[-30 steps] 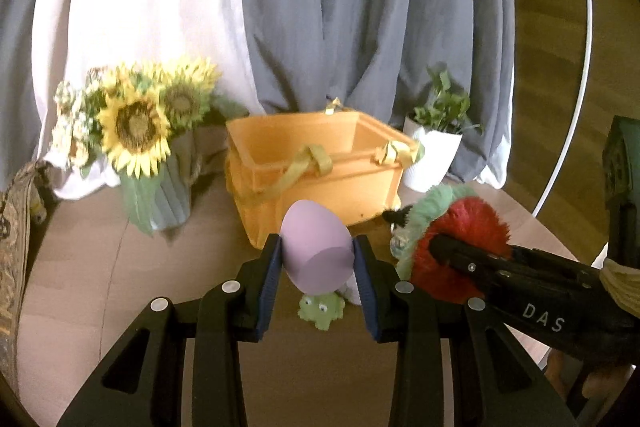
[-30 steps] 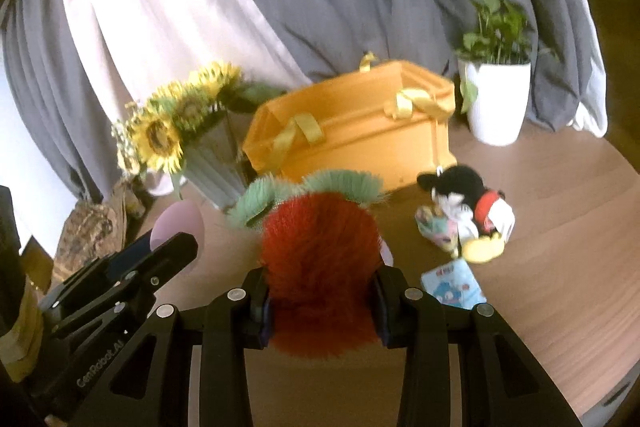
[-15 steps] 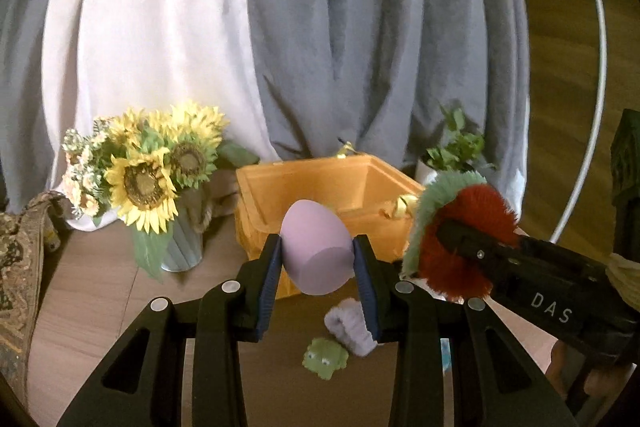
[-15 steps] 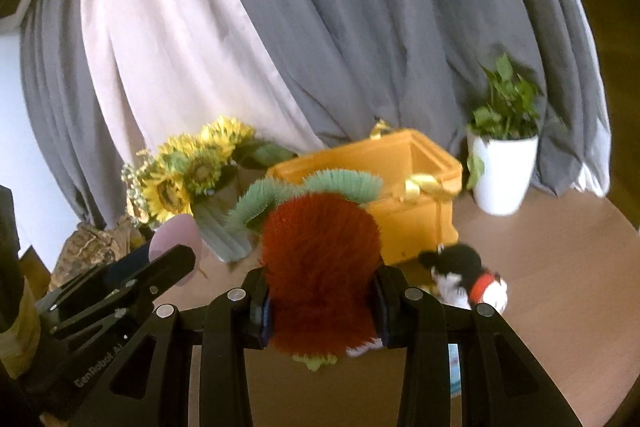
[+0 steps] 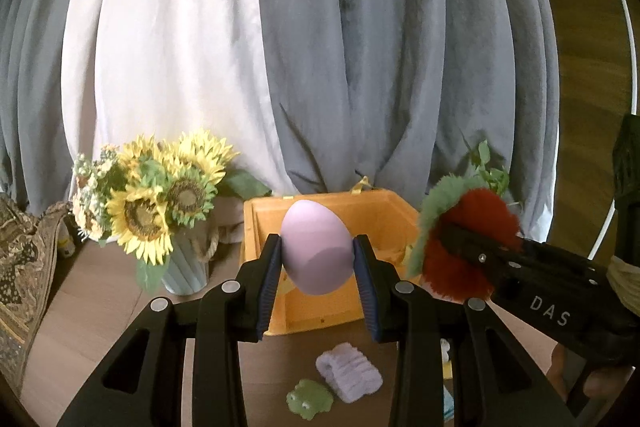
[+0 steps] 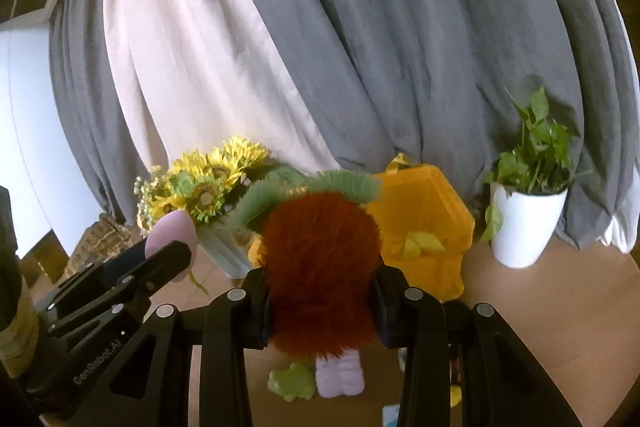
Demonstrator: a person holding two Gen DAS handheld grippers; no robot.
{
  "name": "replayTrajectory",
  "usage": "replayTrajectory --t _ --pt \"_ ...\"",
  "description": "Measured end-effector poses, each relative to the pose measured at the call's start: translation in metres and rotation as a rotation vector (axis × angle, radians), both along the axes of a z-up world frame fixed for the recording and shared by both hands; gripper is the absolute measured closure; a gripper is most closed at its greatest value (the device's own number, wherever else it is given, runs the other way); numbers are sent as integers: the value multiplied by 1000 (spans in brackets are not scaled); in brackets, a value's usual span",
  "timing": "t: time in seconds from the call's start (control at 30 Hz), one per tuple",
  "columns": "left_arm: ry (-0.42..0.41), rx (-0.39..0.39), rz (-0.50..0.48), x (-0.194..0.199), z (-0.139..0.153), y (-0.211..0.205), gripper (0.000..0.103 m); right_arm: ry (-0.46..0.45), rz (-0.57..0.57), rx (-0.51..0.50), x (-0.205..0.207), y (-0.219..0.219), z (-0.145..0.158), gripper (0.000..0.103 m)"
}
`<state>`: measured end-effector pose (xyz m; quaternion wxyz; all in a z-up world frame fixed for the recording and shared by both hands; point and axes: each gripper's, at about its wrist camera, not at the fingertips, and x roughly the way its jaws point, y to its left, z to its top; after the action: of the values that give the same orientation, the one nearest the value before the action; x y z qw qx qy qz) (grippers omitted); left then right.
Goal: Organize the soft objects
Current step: 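Carry the pompom and pink sponge in both tools over the orange crate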
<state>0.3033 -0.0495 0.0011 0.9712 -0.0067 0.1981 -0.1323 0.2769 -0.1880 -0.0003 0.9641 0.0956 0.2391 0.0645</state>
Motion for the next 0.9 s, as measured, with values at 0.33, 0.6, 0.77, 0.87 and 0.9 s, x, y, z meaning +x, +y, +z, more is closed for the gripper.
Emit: replayTrajectory --t 0.33,0.6,0.77,0.87,0.9 --pt "-28 15 -4 34 6 -9 67 -42 -3 0 27 -17 10 65" --pt "-12 19 -7 71 3 -11 67 -35 1 -3 63 -22 9 64" --pt "10 16 -3 93 -2 -11 67 -21 2 -5 83 -25 5 64" --pt "29 17 1 108 -6 -13 67 -13 3 -11 96 -26 2 65" --pt "37 19 2 114 -9 -14 67 -9 5 -13 101 -27 1 65"
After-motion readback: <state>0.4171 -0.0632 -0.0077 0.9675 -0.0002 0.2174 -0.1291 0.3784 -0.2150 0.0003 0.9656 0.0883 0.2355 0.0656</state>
